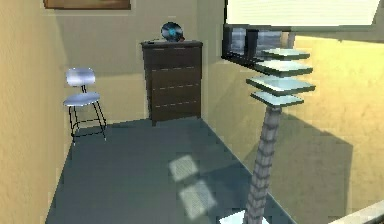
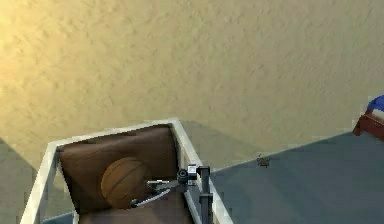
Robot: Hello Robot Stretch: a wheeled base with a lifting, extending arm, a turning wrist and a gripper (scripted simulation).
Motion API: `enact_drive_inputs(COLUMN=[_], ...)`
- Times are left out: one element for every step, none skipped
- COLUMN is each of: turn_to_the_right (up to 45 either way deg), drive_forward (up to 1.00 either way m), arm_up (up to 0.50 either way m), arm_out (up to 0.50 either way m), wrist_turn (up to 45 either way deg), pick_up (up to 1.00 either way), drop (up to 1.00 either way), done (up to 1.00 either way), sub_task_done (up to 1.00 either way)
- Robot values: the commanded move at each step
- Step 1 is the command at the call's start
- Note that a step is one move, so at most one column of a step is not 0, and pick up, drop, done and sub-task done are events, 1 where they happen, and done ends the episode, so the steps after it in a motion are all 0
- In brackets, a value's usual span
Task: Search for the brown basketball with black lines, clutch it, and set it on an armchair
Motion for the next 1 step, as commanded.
enact_drive_inputs(turn_to_the_right=[0.0], drive_forward=[0.00], arm_up=[-0.32], arm_out=[0.00], wrist_turn=[0.0], pick_up=[0.00], drop=[0.00], done=[0.00], sub_task_done=[0.00])
